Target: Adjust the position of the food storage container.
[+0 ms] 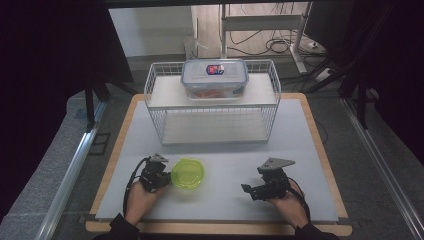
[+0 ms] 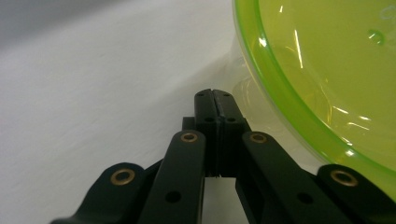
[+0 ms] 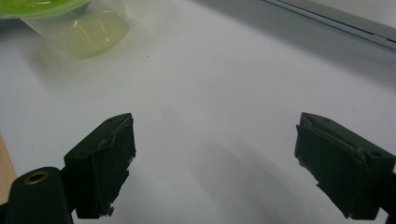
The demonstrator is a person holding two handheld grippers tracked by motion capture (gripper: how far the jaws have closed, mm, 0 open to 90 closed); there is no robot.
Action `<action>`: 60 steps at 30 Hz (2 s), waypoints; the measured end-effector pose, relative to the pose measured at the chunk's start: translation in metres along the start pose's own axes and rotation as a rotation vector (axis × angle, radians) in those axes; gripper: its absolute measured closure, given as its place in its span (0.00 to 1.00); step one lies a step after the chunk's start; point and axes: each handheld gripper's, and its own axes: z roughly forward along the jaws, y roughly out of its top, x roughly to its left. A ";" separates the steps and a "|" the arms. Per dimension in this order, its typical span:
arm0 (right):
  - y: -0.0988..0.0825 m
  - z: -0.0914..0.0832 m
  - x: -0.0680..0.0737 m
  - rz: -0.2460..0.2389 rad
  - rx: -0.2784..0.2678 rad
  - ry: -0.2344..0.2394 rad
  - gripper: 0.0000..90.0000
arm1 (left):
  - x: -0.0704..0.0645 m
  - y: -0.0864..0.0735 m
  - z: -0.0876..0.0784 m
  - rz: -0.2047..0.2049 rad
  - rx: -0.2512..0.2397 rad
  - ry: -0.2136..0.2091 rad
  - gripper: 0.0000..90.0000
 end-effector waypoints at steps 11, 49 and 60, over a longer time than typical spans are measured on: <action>-0.001 0.000 -0.002 0.001 0.012 -0.005 0.13 | -0.018 0.026 0.024 0.055 -0.006 -0.046 1.00; -0.001 -0.003 -0.005 0.001 0.014 -0.019 0.14 | -0.117 0.006 -0.005 0.264 -0.119 -0.165 1.00; -0.001 -0.003 -0.004 0.000 0.015 -0.017 0.14 | -0.105 0.010 -0.009 0.247 -0.123 -0.117 1.00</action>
